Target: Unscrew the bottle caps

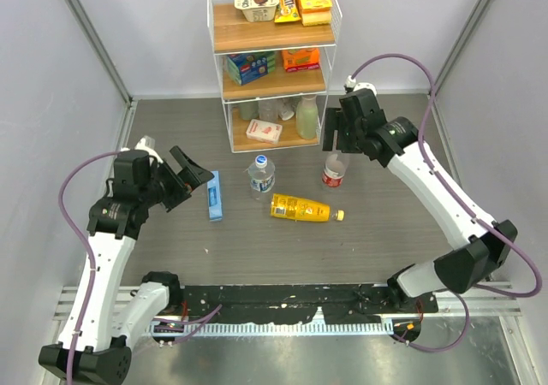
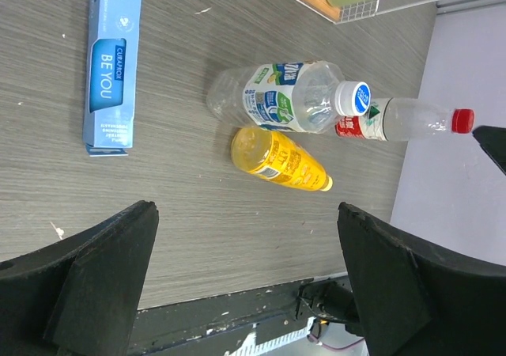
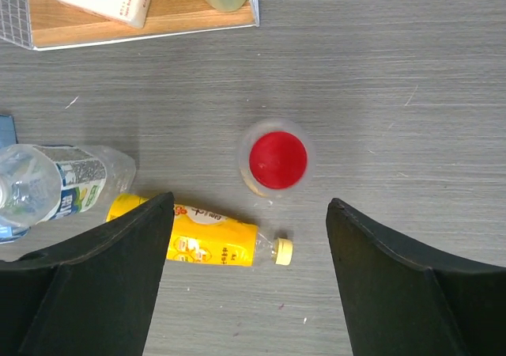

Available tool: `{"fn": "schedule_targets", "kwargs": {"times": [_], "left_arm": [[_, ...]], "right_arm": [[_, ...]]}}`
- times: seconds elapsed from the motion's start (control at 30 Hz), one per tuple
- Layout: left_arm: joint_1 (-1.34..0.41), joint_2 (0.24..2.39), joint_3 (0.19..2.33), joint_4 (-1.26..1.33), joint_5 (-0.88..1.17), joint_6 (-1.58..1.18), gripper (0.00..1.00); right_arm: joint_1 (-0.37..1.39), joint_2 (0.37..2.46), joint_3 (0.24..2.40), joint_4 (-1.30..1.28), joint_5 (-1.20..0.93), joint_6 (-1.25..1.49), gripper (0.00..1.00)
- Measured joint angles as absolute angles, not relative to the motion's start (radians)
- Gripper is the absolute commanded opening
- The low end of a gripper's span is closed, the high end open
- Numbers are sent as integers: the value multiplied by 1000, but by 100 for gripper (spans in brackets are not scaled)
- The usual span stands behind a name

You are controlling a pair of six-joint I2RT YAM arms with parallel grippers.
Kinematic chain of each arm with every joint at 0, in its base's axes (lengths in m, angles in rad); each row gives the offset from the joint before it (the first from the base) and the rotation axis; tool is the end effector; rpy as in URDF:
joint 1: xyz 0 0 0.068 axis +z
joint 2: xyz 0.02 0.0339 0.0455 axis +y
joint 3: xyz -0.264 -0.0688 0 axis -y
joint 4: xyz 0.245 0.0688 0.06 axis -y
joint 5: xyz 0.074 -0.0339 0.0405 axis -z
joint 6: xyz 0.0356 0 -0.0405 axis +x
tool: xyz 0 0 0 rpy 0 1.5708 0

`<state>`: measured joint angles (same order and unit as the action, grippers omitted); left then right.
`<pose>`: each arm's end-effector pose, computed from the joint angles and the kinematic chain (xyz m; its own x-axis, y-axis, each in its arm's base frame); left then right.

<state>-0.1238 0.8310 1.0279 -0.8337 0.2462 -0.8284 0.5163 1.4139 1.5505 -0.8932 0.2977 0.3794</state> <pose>0.1555 -0.0281 0.3507 -0.6305 -0.6417 -0.4368 -0.2224 0.6884 -0.6904 0.2590 0.1350 0.3929 -0.6606 0.0321 -0.7500 -0.0450 0.9956 0.0823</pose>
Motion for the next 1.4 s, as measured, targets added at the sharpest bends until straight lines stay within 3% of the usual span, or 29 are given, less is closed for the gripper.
{"fn": "schedule_targets", "kwargs": {"times": [0.37,0.47,0.53,0.63,0.97,1.4], "left_arm": [[-124,838,1028,-828,266,-831,100],[-124,845,1028,-827,267,-830,100],[-124,851,1028,-827,270,-830,100],[-124,866,1028,-825,278,-830,100],[-124,901,1105,-820,293,-787,100],[-124,1098,1466,-766,474,-605,100]], "right_arm": [[517,1519,1551,-875,336,377,51],[518,1518,1551,-873,341,377,29],[518,1518,1549,-871,342,381,23],[518,1518,1545,-863,344,385,22],[518,1522,1554,-868,353,382,4],[518,1641,2072,-1065,274,326,2]]}}
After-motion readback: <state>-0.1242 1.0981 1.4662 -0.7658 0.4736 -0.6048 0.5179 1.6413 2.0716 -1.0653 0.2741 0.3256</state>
